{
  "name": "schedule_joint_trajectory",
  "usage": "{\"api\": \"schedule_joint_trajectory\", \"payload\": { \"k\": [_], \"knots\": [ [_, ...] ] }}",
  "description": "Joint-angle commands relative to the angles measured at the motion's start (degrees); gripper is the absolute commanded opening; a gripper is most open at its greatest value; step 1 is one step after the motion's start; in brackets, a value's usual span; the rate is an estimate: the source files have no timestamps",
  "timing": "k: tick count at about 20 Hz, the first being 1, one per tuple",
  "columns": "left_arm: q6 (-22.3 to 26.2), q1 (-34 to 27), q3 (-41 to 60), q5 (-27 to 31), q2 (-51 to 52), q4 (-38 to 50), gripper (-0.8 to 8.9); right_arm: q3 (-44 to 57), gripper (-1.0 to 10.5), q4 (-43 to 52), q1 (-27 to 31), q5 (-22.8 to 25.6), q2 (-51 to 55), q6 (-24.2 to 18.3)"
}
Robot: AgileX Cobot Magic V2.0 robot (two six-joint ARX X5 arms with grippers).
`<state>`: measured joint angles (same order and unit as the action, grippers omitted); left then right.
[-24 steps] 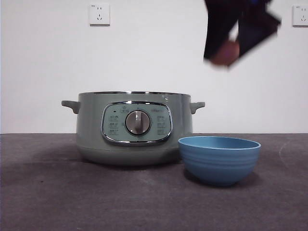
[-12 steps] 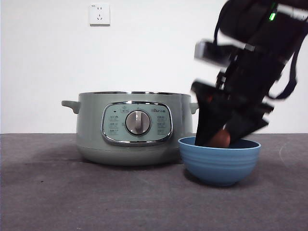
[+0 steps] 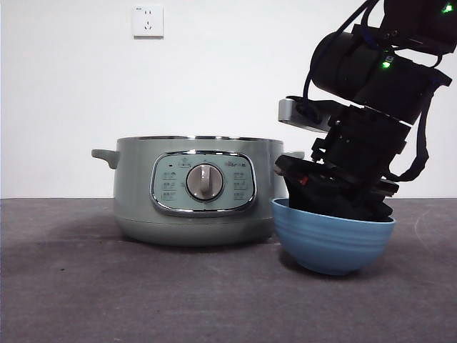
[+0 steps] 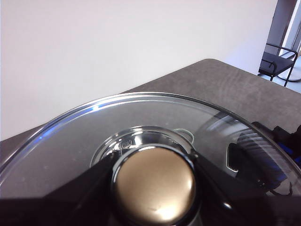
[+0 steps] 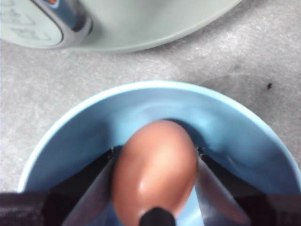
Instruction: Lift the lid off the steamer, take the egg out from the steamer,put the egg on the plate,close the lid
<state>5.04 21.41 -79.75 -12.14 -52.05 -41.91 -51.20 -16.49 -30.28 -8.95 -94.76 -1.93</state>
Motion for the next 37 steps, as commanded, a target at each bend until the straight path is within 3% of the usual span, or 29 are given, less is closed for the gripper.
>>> {"api": "schedule_joint_trajectory", "payload": {
  "k": [1,9,17,21,26,37],
  "knots": [
    [0.79,-0.15,-0.24,-0.11,0.33,2.82,-0.08,0.46,4.2,-0.68,-0.22,-0.15,-0.68,0.35],
    [0.77,-0.15,-0.24,-0.11,0.02,2.84,-0.08,0.35,4.2,-1.16,-0.26,-0.13,7.13,0.46],
    [0.77,-0.15,-0.22,-0.11,-7.06,6.47,-0.08,0.35,4.2,-7.65,-0.26,0.00,32.59,2.43],
    [0.70,0.07,-0.22,-0.52,-14.40,12.31,-0.08,0.35,4.1,-12.57,-0.24,0.37,45.83,2.60],
    [0.52,0.79,-0.22,-1.88,-25.07,21.35,-0.08,0.35,4.1,-15.52,-0.24,0.57,57.72,6.12],
    [0.57,2.64,-0.22,-1.60,-37.44,33.70,-0.08,0.35,4.1,-15.63,-0.22,1.88,62.18,9.01]
  ]
}}
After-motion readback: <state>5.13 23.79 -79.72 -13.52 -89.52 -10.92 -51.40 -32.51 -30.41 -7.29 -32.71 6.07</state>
